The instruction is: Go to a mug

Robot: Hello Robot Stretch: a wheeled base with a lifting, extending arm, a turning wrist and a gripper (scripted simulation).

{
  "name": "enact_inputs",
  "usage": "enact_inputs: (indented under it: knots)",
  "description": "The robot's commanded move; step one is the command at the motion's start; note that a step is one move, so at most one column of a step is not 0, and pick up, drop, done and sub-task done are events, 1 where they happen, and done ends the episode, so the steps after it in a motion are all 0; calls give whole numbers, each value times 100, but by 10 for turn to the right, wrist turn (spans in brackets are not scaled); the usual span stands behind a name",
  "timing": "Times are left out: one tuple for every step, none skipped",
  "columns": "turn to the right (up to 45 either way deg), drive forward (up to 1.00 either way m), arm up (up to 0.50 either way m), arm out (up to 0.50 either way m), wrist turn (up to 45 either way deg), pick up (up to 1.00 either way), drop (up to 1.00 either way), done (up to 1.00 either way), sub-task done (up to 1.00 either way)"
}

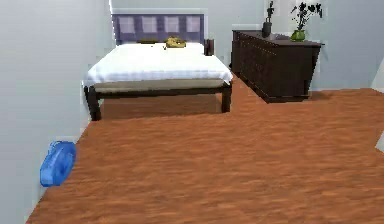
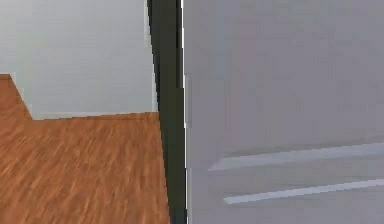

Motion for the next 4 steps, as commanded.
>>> enact_inputs:
  knots:
    - [180, 0, 0, 0, 0, 0, 0, 0, 0]
    - [0, 100, 0, 0, 0, 0, 0, 0, 0]
    - [30, 0, 0, 0, 0, 0, 0, 0, 0]
    - [0, 100, 0, 0, 0, 0, 0, 0, 0]
